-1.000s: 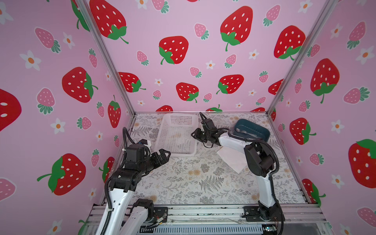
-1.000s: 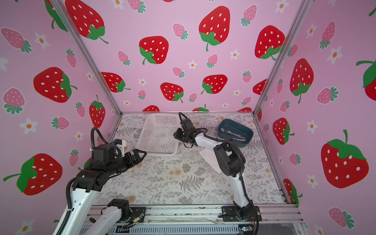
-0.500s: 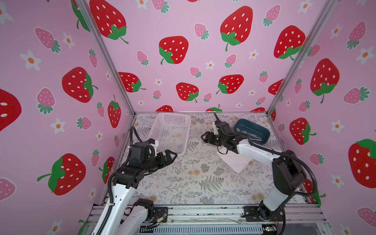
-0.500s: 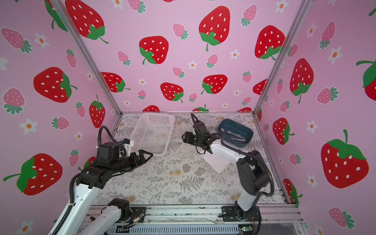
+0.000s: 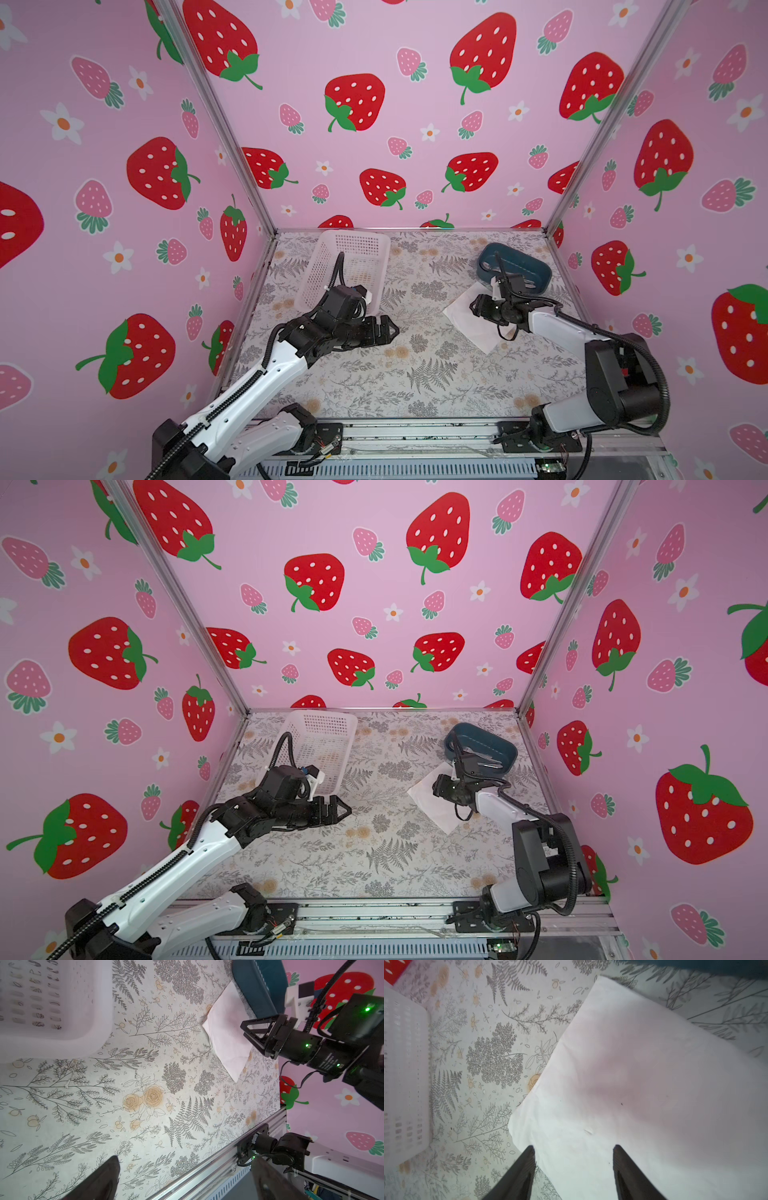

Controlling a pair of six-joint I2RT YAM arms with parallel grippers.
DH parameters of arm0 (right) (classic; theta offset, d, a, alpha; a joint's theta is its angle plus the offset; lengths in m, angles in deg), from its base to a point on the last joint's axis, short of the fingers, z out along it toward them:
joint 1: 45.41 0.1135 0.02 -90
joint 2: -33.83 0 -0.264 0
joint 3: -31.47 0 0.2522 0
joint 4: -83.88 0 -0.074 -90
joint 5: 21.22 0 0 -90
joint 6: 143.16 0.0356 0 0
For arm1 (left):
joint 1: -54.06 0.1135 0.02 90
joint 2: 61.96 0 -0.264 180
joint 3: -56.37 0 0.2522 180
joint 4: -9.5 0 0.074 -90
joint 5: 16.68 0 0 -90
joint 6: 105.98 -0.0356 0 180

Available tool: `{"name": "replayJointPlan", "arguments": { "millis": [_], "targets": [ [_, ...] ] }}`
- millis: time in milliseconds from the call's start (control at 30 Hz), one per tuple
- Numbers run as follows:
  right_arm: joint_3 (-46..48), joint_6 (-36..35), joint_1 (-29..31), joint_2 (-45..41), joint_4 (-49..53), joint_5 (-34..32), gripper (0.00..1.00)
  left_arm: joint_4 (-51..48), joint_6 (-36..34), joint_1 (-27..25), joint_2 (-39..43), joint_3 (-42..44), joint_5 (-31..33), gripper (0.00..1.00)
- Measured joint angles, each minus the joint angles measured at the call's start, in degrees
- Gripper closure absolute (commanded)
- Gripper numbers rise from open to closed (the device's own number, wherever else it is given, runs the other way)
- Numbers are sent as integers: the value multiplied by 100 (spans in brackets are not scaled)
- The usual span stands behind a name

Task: Place the utensils on the paper napkin and roll it up

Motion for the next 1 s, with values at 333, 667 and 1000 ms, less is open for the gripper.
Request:
{"name": "replayJointPlan", "arguments": {
  "millis": [333,667,1000],
  "targets": [
    [72,-22,378,439,-92,317,42,103,7,-83,-72,-111,236,10],
    [190,1174,2474,835,-1419,789,47,339,107,-94,-525,-179,120,42],
    [396,1386,2269,-481,-1167,424,48,352,79,-168,-1768,-940,120,67]
  ]
}}
